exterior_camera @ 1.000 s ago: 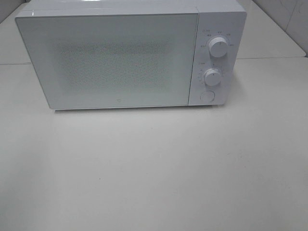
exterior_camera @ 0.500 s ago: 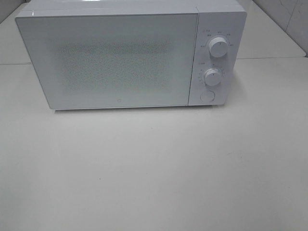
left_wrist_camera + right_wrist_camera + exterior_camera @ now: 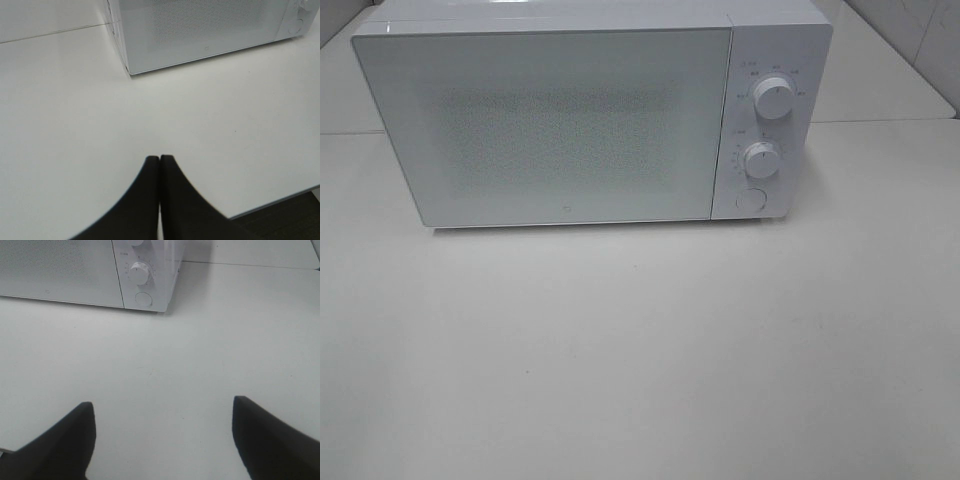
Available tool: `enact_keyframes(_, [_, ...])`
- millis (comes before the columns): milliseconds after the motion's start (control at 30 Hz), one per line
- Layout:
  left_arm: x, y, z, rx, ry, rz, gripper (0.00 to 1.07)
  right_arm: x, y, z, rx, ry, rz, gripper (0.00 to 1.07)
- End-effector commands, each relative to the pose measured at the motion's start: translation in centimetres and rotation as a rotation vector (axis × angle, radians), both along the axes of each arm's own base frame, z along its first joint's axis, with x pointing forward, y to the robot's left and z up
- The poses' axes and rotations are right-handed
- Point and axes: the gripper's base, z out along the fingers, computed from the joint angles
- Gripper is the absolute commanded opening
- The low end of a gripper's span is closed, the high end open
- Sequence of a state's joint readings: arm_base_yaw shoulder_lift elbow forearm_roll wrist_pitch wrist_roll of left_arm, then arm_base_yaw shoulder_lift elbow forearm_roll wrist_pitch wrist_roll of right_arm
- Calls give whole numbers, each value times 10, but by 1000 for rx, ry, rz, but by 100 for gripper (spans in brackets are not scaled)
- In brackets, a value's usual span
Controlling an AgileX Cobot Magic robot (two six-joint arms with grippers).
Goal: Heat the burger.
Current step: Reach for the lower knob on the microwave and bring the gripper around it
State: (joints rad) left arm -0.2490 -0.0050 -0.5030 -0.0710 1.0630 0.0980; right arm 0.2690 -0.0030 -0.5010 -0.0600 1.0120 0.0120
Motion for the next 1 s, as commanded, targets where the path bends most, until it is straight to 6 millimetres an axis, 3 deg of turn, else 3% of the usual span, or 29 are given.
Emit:
enact_keyframes(33, [-2, 1, 1, -21, -35, 10, 0, -3, -1, 0, -5, -36, 0, 72])
enact_keyframes(767, [-2, 1, 1, -21, -35, 10, 0, -3, -1, 1, -3, -40, 0, 72])
enact_keyframes(1000, [-2, 0, 1, -48, -27, 15, 0, 8, 3, 29, 42, -243, 10, 69])
